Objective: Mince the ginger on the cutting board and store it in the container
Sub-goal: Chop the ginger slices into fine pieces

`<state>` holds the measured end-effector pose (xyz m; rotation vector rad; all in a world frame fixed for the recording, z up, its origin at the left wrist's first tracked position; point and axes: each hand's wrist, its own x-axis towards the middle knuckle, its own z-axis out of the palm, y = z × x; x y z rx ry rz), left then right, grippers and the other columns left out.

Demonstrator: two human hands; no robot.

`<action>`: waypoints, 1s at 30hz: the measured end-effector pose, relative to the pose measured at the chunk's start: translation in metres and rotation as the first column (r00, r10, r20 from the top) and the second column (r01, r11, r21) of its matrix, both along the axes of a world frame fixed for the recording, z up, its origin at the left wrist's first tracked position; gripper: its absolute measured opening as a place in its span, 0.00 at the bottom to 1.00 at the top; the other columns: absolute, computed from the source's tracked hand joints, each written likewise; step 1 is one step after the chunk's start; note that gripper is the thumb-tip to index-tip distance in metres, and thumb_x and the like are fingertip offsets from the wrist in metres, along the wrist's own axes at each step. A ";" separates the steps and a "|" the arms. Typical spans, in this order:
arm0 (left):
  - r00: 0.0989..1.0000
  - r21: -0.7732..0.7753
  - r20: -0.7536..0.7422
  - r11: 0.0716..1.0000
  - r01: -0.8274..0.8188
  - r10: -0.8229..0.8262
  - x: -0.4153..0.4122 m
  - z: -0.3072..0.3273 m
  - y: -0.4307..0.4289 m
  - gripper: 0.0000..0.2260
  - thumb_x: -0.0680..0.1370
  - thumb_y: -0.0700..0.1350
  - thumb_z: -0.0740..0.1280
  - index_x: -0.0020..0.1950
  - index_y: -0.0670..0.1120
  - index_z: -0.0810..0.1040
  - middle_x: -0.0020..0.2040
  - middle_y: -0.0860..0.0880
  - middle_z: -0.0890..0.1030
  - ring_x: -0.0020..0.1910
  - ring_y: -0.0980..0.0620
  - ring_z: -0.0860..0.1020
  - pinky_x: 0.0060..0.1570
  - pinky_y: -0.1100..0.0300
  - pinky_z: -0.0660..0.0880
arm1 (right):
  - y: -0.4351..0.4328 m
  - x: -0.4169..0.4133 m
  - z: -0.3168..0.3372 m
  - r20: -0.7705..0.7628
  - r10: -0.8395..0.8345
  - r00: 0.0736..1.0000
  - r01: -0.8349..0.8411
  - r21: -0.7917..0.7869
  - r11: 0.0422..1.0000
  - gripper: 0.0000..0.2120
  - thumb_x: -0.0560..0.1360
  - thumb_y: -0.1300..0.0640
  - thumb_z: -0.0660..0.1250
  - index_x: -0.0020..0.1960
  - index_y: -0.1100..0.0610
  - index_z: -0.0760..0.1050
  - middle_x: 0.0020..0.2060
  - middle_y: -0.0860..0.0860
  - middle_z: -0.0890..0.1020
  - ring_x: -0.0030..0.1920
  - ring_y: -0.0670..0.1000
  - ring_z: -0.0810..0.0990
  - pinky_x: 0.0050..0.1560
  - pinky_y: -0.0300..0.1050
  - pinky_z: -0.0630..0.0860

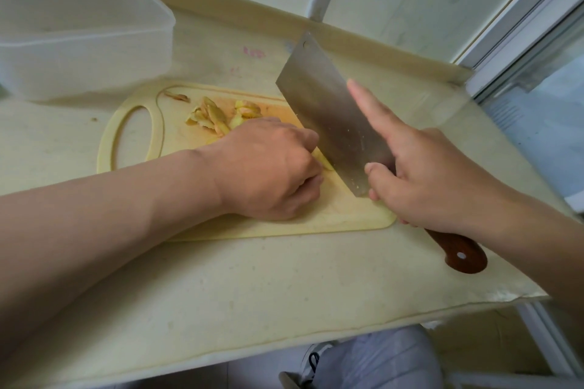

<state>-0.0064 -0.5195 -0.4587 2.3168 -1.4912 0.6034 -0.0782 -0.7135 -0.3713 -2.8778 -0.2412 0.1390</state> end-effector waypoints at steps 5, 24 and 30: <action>1.000 -0.001 0.007 1.000 -0.009 0.009 0.000 0.000 -0.001 0.17 0.79 0.51 0.58 0.37 0.44 0.80 0.35 0.46 0.72 0.30 0.40 0.72 0.33 0.54 0.72 | 0.015 0.021 0.009 -0.107 -0.005 0.994 0.001 -0.035 0.999 0.46 0.78 0.63 0.60 0.80 0.28 0.40 0.35 0.54 0.84 0.23 0.51 0.81 0.31 0.53 0.83; 1.000 -0.003 0.005 1.000 0.021 -0.020 0.001 -0.001 -0.001 0.17 0.79 0.50 0.59 0.37 0.44 0.80 0.35 0.46 0.72 0.30 0.40 0.72 0.34 0.53 0.72 | 0.017 0.020 0.011 -0.122 -0.013 0.992 0.005 -0.064 0.998 0.46 0.78 0.63 0.59 0.80 0.29 0.40 0.33 0.54 0.82 0.23 0.50 0.80 0.32 0.54 0.84; 1.000 0.002 -0.006 1.000 0.022 -0.022 0.000 0.000 0.000 0.17 0.79 0.51 0.58 0.38 0.45 0.80 0.34 0.47 0.72 0.31 0.40 0.73 0.35 0.53 0.73 | 0.017 0.020 0.002 -0.022 -0.019 1.000 0.019 0.020 1.000 0.45 0.77 0.63 0.60 0.82 0.31 0.41 0.32 0.54 0.82 0.24 0.51 0.80 0.33 0.54 0.83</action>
